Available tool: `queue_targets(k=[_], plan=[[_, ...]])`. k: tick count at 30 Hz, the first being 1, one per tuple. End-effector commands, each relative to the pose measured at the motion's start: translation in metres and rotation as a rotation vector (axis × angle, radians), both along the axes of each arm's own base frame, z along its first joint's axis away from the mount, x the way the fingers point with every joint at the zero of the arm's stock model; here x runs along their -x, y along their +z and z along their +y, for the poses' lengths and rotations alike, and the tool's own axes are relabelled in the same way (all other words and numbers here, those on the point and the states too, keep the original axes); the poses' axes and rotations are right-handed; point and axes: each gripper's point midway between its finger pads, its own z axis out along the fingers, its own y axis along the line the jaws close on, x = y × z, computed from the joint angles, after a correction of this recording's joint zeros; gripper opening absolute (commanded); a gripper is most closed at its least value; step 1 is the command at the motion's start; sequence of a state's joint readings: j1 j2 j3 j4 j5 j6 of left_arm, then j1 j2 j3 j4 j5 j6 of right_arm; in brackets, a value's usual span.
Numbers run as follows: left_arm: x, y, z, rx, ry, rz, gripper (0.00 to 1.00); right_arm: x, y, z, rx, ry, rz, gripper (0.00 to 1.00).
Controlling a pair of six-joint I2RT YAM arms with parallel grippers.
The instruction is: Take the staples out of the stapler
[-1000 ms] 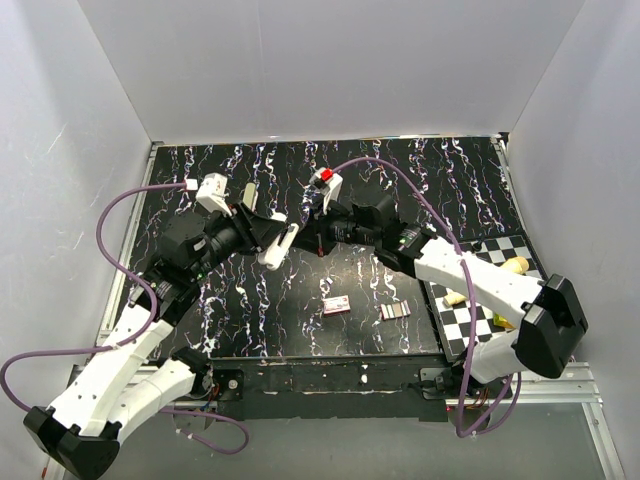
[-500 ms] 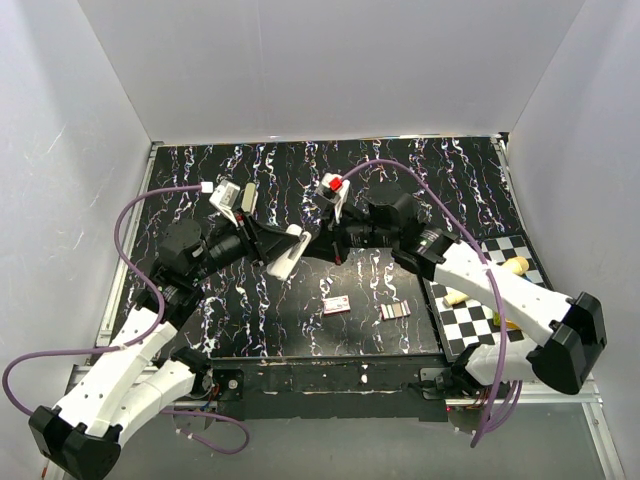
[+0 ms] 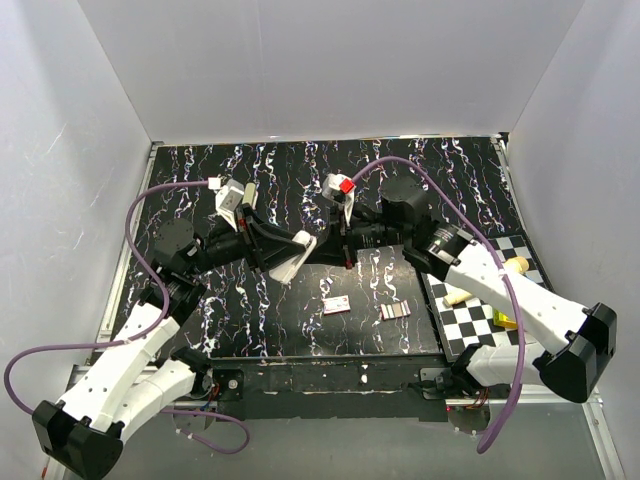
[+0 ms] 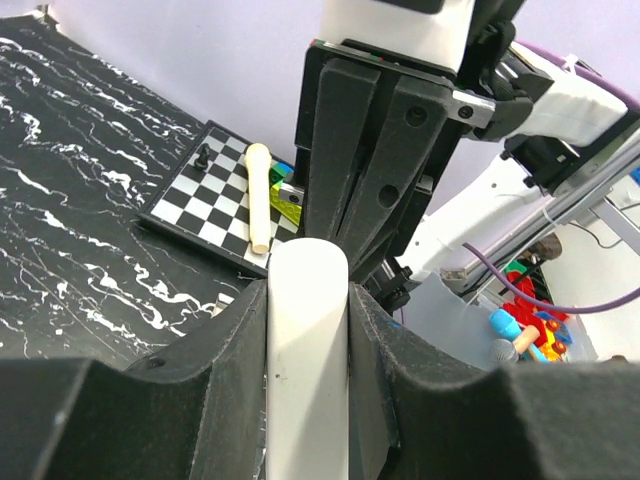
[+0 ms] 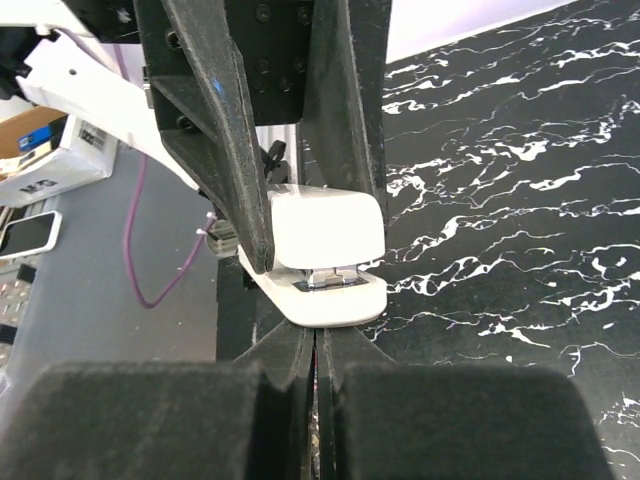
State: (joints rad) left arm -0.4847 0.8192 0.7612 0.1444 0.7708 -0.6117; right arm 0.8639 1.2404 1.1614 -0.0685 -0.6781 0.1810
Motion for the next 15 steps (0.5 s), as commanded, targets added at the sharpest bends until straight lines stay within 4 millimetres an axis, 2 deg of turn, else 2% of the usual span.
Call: queue_targets(k=[1, 6, 9, 13, 15], plan=[[0.039, -0.031, -0.012, -0.068, -0.260, 0.073, 0.00, 0.016, 0.100, 0.016, -0.268, 0.141, -0.227, 0.01], [0.042, -0.032, -0.013, -0.074, -0.281, 0.061, 0.00, 0.016, 0.107, 0.020, -0.266, 0.165, -0.231, 0.01], [0.038, -0.031, -0.010, -0.094, -0.240, 0.047, 0.00, 0.014, 0.101, 0.016, -0.251, 0.132, -0.240, 0.01], [0.030, -0.024, -0.008, -0.118, -0.180, 0.035, 0.00, 0.003, 0.080, 0.008, -0.178, 0.048, -0.258, 0.01], [0.026, -0.017, -0.006, -0.119, -0.144, 0.016, 0.00, -0.003, 0.058, 0.000, -0.116, -0.001, -0.252, 0.01]])
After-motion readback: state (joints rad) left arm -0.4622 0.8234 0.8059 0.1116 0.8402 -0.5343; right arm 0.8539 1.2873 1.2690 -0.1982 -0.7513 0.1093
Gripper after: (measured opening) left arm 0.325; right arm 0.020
